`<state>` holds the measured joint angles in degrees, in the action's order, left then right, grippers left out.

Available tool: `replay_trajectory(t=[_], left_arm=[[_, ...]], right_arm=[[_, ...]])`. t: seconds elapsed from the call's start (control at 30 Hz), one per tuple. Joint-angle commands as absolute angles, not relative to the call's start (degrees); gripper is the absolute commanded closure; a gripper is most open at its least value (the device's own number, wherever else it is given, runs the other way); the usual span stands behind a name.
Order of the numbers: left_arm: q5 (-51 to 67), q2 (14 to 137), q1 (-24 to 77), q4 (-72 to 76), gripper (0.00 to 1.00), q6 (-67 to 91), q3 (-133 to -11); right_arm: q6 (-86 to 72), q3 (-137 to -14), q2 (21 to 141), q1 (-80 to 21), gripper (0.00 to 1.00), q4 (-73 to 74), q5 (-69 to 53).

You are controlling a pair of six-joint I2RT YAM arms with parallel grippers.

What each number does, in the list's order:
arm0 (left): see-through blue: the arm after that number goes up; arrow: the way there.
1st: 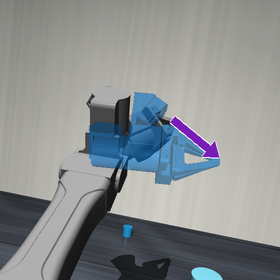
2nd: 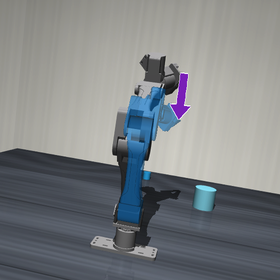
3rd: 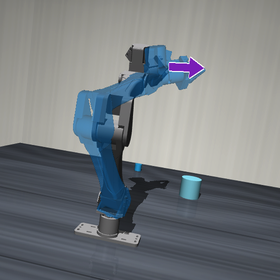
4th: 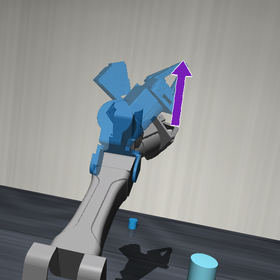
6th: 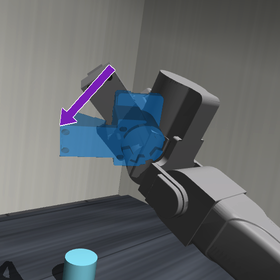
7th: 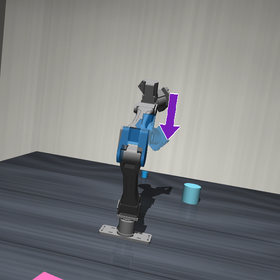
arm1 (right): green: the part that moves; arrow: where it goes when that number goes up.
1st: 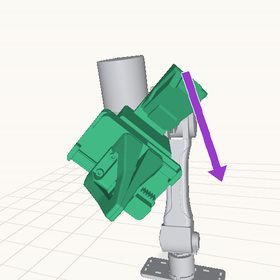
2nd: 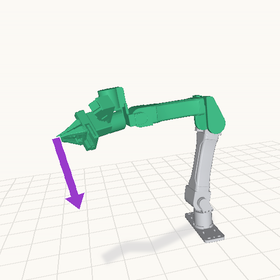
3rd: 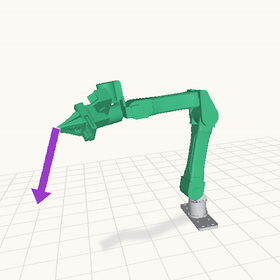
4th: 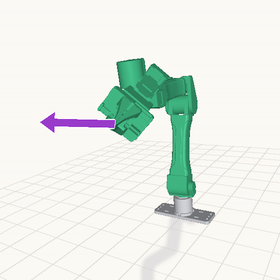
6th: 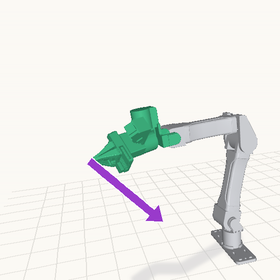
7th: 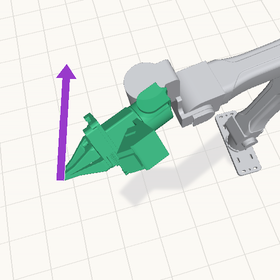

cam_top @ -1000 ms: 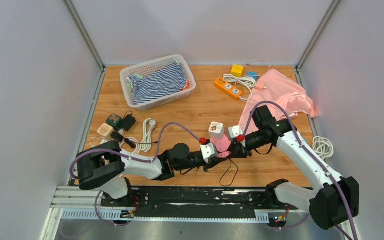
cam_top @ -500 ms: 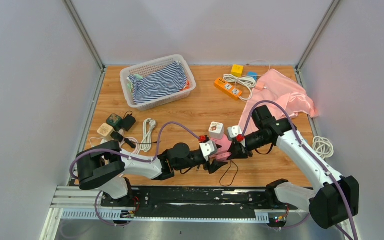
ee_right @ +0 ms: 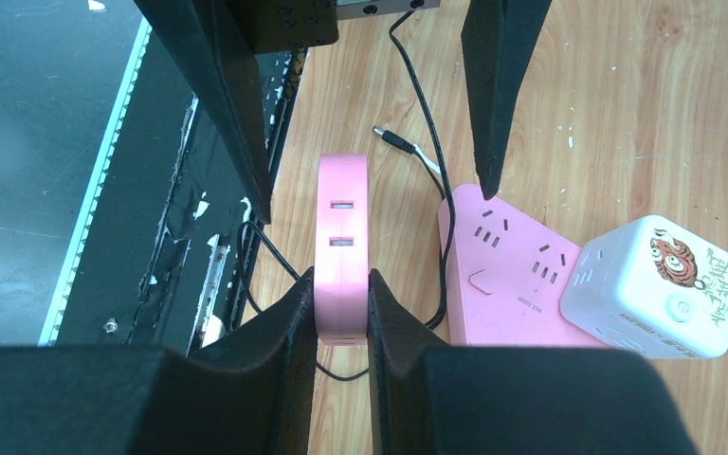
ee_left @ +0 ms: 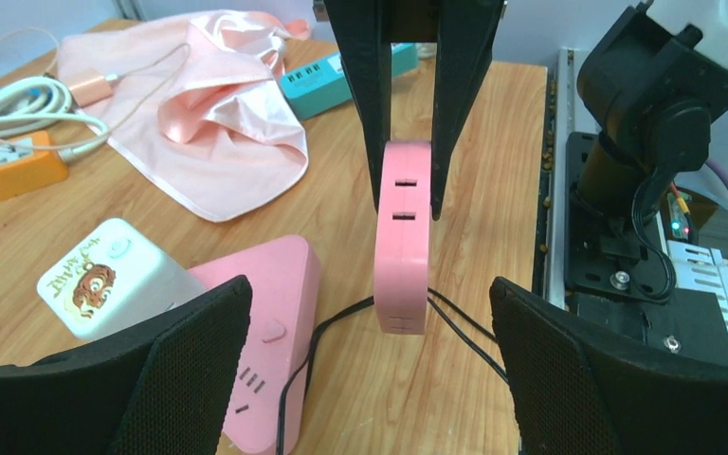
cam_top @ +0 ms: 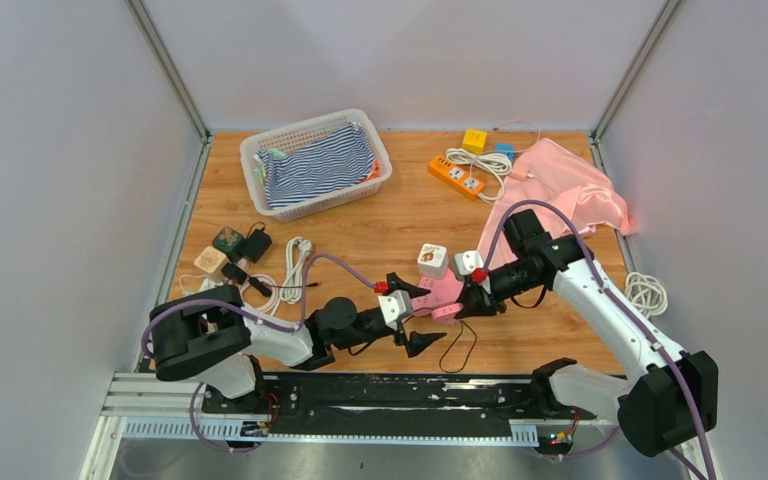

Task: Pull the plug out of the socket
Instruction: Place the plug at the center of the board.

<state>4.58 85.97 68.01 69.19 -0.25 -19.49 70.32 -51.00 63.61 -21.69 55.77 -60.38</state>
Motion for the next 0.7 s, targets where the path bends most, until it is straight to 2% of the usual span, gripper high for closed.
replay_trajectory(t=[0.0, 0.67], left_arm=[[2.86, 84.51, 68.04, 73.48, 0.02, -0.29, -19.24], [-2.89, 83.49, 67.99, 72.88, 0.00, 1.24, -18.46]], right_arm=[[71.11, -52.73, 63.64, -20.71, 1.00, 57.68, -60.21], [58.87, -53.46, 61.50, -15.64, 1.00, 46.98, -52.63]])
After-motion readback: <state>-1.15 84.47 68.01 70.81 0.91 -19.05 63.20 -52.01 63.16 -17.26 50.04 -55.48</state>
